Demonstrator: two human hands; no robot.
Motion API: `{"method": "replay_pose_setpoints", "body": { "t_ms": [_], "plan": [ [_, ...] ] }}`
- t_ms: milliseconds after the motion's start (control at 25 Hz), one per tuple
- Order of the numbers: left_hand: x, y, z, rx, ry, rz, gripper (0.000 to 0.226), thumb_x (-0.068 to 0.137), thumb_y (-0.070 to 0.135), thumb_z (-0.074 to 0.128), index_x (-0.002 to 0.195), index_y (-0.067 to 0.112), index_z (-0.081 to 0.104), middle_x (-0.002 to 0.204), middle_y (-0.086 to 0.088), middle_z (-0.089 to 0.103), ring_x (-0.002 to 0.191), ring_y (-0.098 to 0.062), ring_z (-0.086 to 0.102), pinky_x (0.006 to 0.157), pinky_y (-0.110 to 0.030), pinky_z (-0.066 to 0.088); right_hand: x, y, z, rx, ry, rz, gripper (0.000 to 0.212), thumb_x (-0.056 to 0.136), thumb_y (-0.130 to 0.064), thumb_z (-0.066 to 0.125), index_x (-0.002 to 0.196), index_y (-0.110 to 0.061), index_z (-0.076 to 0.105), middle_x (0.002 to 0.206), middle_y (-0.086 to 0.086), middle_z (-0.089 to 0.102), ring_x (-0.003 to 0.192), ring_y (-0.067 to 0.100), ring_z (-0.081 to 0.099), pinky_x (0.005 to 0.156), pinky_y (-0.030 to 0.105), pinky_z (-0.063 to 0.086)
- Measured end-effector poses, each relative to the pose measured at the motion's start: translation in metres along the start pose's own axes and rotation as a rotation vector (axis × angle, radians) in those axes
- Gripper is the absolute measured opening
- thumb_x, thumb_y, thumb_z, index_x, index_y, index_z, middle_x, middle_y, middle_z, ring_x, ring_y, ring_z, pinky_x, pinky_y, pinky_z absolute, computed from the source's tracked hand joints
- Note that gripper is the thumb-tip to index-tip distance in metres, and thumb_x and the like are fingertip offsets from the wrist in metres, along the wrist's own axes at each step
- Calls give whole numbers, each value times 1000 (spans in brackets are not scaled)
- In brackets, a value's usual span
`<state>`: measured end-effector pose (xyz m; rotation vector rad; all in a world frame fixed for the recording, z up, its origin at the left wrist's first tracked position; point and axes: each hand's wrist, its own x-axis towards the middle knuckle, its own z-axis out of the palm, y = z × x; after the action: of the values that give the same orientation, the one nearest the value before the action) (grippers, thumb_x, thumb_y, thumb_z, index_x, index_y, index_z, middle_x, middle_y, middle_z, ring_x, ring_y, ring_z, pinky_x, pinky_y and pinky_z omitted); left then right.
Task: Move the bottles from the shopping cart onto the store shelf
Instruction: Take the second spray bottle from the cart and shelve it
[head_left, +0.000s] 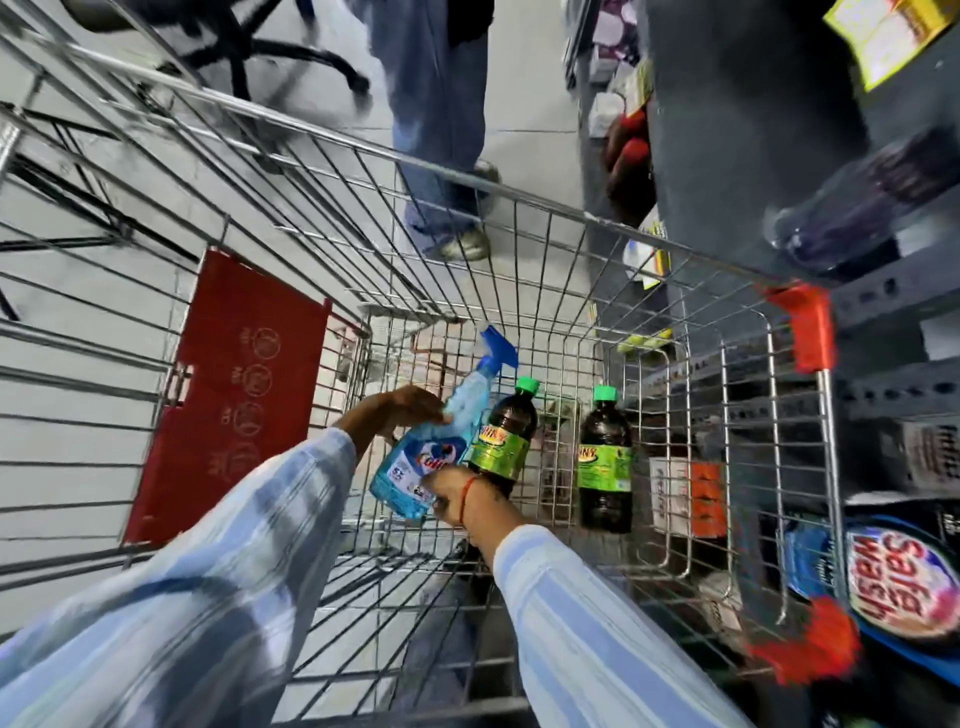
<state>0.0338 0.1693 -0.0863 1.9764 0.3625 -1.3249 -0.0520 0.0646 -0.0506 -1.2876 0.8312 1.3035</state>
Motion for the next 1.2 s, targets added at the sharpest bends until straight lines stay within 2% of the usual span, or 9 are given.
{"method": "replay_pose_setpoints", "body": {
  "t_ms": [80,200,400,480,520,560,680,960,1200],
  "plan": [
    [-18,2,-7,-68,-45,-7,47,87,25,61,129,7,50,135,-17,52,117,-32,54,77,-44,52,-20,-1,-9,-7,70,-22,20,92,-6,50,109,-4,59,116,17,60,76,16,54,46,12,49],
    [-52,10,-18,-175,-90,43,44,84,29,64,123,13,54,131,-17,56,104,-27,59,78,-53,56,-40,3,-21,-49,91,-63,25,89,-4,57,68,-16,48,93,8,60,74,16,50,62,23,42],
    [-127,39,-14,-192,-106,204,59,82,23,63,135,8,41,133,-11,52,113,-24,53,80,-46,55,-139,11,-39,-81,40,-178,18,89,-6,58,107,-8,59,134,17,53,116,25,52,109,33,38],
    [-160,53,-7,-195,-116,302,57,82,18,63,135,8,42,122,-5,57,104,-17,58,74,-39,60,-194,29,-50,-6,41,-261,17,93,-3,50,109,-8,55,123,0,59,99,16,58,92,6,46],
    [-178,62,-2,-206,-112,348,55,81,17,64,132,8,45,118,-3,59,99,-14,60,67,-34,62,-222,37,-53,61,37,-334,11,95,-2,45,94,-11,51,105,-9,58,76,7,53,63,-4,45],
    [-196,72,4,-208,-95,389,51,79,19,66,126,11,51,116,-2,59,96,-13,61,63,-30,62,-248,45,-52,32,85,-415,18,95,-2,42,81,-10,49,92,-12,53,61,3,43,43,3,40],
    [-247,109,25,-173,-19,504,24,78,27,69,101,29,61,108,2,61,91,-10,62,57,-23,60,-258,58,-74,36,108,-456,19,90,-2,55,74,-12,53,85,3,68,62,6,50,51,21,43],
    [-355,201,109,-26,-85,854,17,81,20,68,90,34,69,86,14,72,79,-2,67,55,-20,55,-367,117,-120,67,357,-897,21,86,8,56,85,-13,57,39,-18,63,36,-10,55,35,4,41],
    [-402,247,209,55,-225,990,41,84,13,64,123,7,54,94,2,65,85,-12,62,64,-28,54,-428,207,-169,232,542,-1047,15,88,12,49,98,5,58,58,-9,71,37,-8,57,40,6,47]
  ]
}}
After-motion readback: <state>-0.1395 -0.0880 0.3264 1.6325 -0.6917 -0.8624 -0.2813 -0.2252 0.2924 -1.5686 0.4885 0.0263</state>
